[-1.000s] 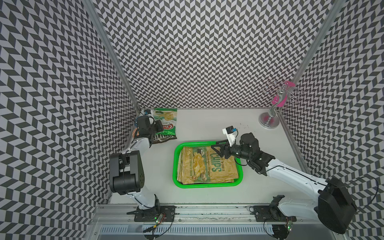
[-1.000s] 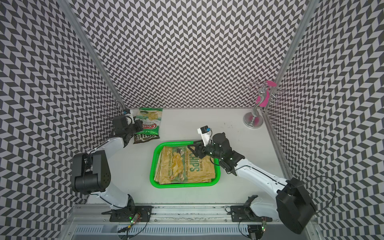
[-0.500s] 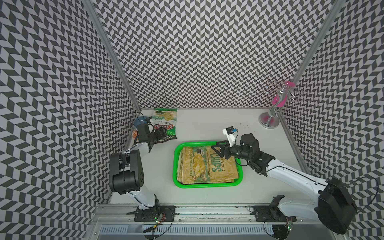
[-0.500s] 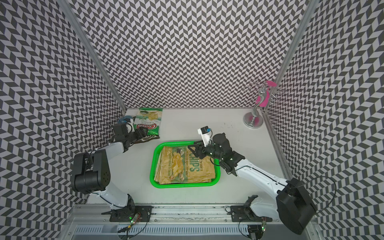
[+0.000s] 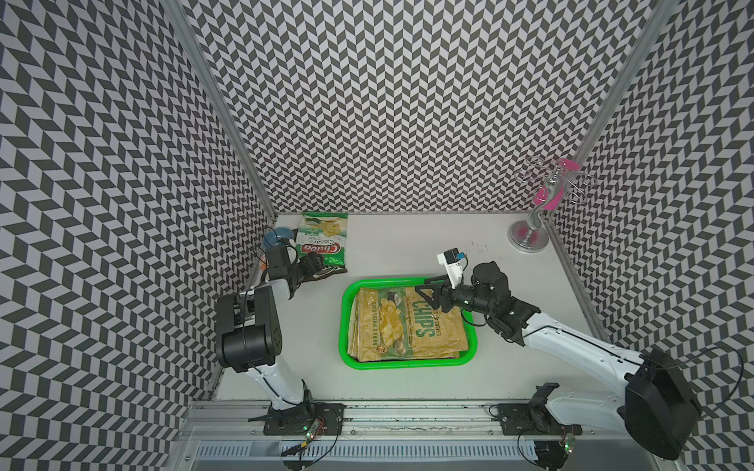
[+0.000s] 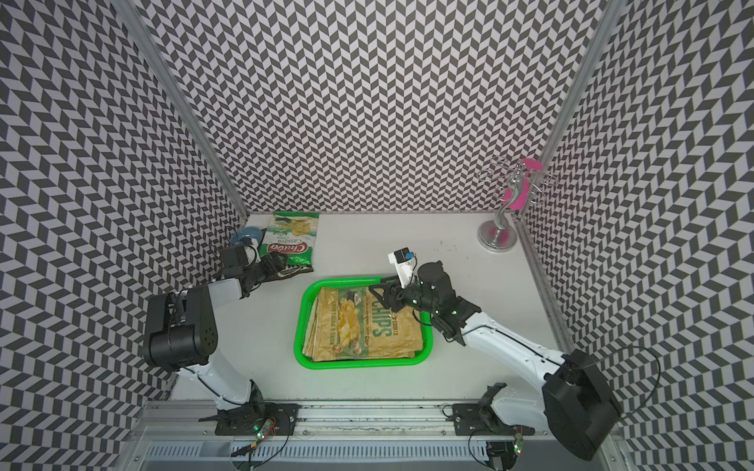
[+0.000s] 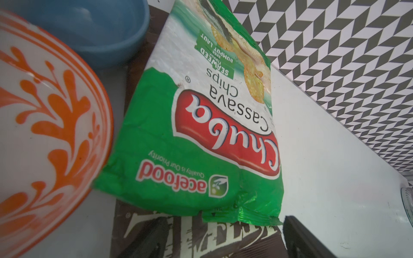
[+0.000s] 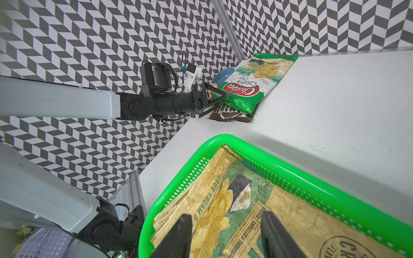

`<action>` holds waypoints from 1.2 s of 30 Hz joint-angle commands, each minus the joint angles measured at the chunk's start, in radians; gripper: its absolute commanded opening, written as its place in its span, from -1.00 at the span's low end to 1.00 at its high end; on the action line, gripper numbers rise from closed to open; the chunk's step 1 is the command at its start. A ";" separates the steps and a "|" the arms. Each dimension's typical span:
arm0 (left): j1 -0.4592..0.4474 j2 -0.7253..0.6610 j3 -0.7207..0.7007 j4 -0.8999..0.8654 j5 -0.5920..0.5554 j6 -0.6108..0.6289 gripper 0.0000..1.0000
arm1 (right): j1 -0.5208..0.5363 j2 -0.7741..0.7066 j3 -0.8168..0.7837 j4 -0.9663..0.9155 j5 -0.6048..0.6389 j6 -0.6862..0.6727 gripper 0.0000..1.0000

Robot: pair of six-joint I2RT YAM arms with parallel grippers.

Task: Put the potato chips into the basket
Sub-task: Pick up the potato chip from the center of the board.

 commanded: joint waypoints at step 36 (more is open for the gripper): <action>-0.085 0.279 0.304 0.033 -0.034 -0.108 0.37 | -0.003 -0.050 -0.008 0.000 0.025 -0.016 0.06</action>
